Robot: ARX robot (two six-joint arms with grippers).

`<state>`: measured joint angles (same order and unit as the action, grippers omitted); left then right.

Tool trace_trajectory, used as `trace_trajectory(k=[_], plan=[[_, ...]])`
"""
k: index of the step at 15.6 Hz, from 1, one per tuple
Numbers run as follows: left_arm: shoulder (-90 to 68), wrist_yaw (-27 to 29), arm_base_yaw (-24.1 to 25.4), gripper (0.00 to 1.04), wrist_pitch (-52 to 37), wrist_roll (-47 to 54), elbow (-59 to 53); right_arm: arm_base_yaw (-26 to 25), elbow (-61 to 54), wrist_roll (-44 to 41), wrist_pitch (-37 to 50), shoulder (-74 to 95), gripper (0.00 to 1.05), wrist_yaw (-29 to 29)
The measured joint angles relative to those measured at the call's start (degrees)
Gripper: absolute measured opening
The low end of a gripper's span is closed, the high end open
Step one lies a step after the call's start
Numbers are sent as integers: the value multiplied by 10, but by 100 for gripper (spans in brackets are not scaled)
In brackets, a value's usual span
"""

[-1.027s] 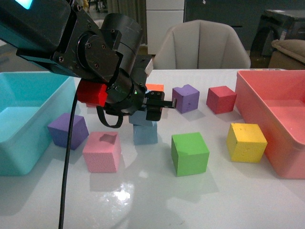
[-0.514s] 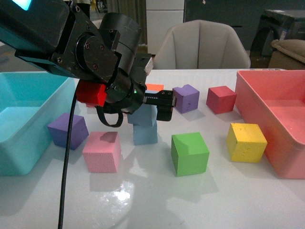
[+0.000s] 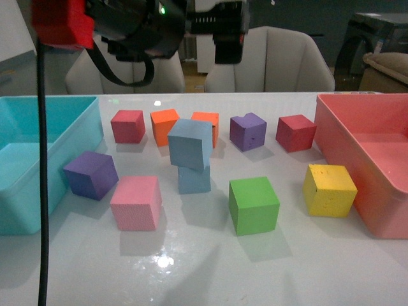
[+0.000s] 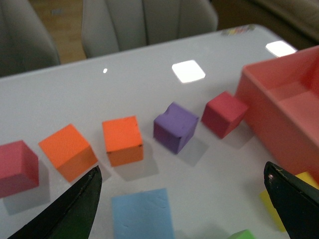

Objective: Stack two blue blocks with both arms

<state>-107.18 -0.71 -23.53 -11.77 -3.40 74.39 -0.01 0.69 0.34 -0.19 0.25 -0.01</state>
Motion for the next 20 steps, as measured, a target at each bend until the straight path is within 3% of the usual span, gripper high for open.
trace_trajectory(k=[4,6,8,13,20], plan=[[240,9,-37,98,-151,18,-209,0,0,0,0,0,98,0],[338,163,-33,81,-209,24,-312,0,0,0,0,0,98,0],[411,228,9,65,-225,24,-408,0,0,0,0,0,98,0],[545,142,102,3,-249,24,-584,0,0,0,0,0,98,0],[693,67,179,2,-198,26,-686,0,0,0,0,0,98,0]])
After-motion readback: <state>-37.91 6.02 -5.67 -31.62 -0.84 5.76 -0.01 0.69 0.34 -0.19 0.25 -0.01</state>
